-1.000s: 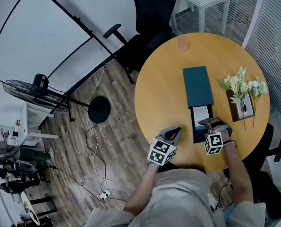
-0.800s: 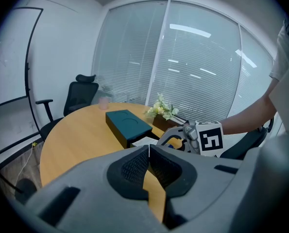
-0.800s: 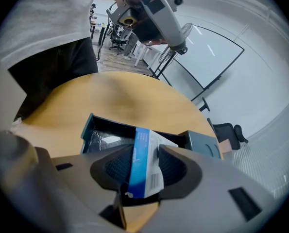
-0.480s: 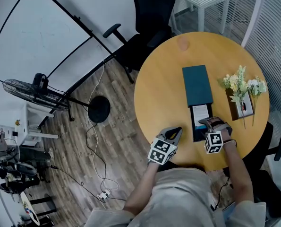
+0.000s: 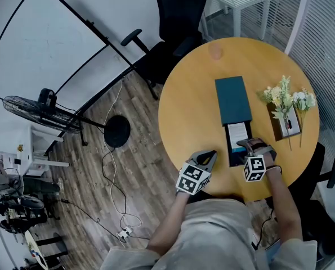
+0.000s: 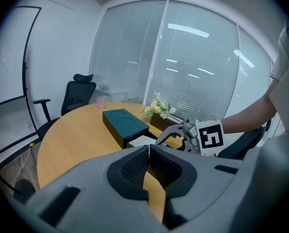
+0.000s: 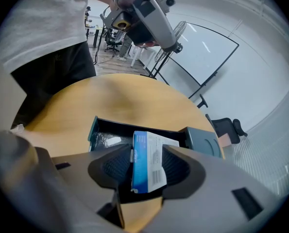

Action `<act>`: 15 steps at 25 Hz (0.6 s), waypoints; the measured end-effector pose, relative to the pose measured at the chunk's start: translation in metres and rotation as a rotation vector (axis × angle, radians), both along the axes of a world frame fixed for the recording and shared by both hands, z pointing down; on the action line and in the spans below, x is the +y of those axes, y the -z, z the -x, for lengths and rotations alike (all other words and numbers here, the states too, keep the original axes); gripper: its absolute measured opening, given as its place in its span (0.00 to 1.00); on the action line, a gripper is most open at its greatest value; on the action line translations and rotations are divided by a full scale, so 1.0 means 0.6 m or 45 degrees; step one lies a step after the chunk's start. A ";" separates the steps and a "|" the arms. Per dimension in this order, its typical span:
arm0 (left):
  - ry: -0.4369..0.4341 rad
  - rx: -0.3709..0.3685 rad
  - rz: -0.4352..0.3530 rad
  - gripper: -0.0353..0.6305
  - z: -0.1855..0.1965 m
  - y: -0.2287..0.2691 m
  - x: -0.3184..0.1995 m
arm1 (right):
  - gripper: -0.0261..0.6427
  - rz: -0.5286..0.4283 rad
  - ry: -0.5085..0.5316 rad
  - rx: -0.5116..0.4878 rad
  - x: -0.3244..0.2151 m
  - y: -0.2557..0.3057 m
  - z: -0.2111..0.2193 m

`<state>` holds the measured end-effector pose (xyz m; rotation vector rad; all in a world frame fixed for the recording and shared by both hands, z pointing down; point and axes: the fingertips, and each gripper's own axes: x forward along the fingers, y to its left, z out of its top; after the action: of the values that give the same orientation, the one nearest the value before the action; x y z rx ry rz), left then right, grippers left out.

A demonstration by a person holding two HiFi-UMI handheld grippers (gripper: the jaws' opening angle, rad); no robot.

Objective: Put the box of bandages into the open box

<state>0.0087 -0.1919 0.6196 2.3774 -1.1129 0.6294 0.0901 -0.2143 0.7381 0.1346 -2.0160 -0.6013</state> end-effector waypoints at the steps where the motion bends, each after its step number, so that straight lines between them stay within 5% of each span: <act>1: -0.002 0.001 0.000 0.07 -0.001 0.000 0.001 | 0.33 -0.004 -0.003 -0.003 0.001 0.002 0.000; 15: -0.051 0.014 -0.008 0.07 -0.024 -0.003 0.010 | 0.33 -0.035 -0.110 -0.074 0.016 0.037 -0.001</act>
<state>0.0233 -0.1859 0.6214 2.4111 -1.0659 0.6266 0.0907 -0.2045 0.7161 0.2574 -2.0473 -0.5758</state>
